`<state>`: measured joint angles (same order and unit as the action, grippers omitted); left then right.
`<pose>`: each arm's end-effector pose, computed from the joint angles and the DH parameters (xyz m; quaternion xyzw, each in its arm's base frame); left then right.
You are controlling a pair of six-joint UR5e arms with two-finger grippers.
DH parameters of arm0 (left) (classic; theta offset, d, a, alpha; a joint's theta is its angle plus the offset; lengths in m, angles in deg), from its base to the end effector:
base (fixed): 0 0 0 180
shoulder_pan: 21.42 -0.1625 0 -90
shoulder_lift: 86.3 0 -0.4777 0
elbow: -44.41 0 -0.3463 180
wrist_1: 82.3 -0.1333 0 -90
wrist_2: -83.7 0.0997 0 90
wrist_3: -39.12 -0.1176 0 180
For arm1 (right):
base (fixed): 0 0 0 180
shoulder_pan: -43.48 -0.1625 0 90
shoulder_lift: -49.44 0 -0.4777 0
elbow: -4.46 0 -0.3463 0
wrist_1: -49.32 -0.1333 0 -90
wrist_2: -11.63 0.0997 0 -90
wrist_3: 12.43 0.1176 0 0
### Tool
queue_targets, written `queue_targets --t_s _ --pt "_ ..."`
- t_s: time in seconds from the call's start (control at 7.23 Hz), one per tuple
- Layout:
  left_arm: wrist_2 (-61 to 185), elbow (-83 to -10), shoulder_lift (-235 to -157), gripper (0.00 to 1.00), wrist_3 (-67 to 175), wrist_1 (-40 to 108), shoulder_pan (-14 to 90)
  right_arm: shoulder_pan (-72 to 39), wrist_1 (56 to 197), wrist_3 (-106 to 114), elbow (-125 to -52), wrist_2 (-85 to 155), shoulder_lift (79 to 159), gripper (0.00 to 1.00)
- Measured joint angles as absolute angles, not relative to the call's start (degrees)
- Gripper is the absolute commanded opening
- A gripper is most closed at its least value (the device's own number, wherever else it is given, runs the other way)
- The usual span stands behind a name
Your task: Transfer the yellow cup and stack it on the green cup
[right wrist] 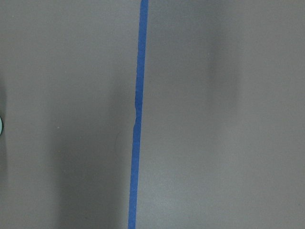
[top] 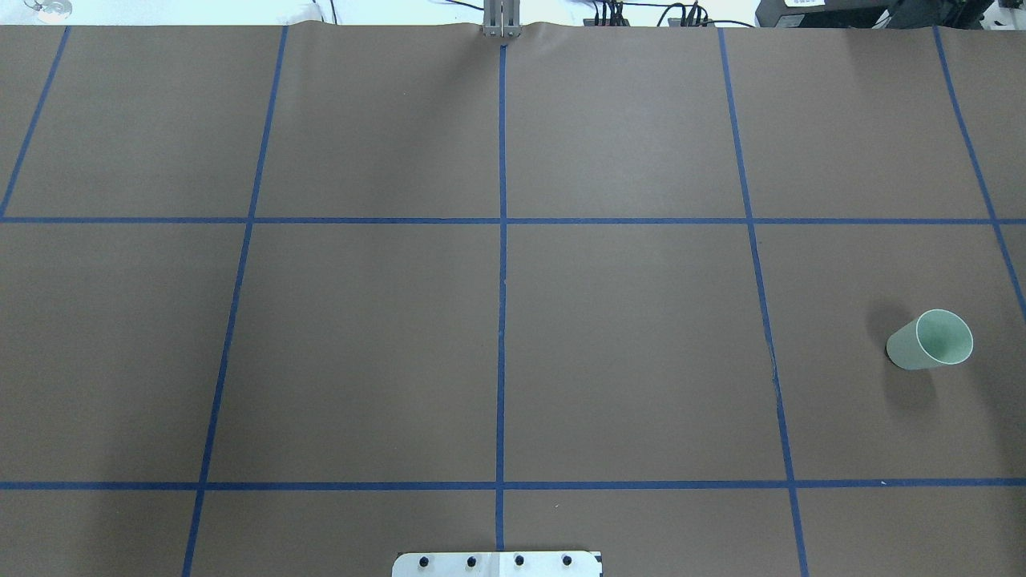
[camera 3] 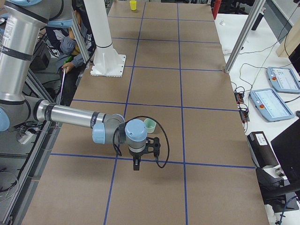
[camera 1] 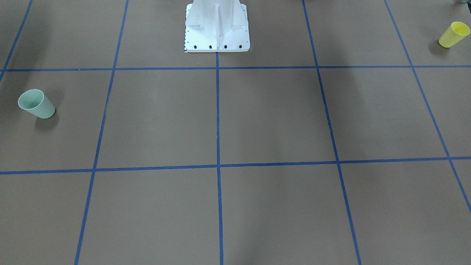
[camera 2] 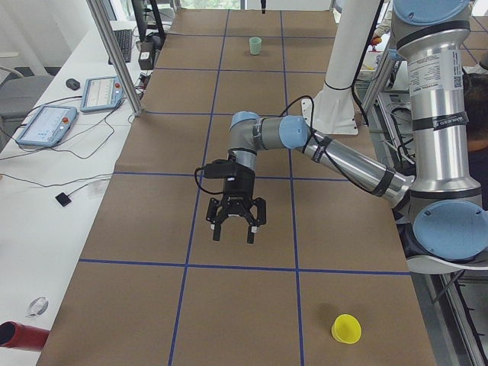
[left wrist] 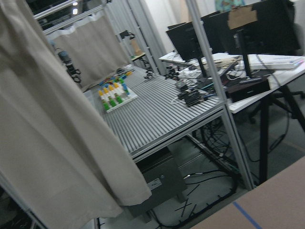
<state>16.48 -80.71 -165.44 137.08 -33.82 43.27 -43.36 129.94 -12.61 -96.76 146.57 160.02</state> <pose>-0.0382 -0.3375 0.6225 0.1019 -0.2222 -0.5502 0.7984 0.0351 -0.2759 0.7492 -0.0098 -0.3821 -0.0270 0.9237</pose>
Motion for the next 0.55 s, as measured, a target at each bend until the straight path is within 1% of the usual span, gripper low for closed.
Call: queue_targets --t_s 0.55 --pt "2.00 -73.99 -165.13 1.00 161.51 -50.52 35.52 -43.30 129.90 -12.67 -96.57 146.57 160.41 1.00"
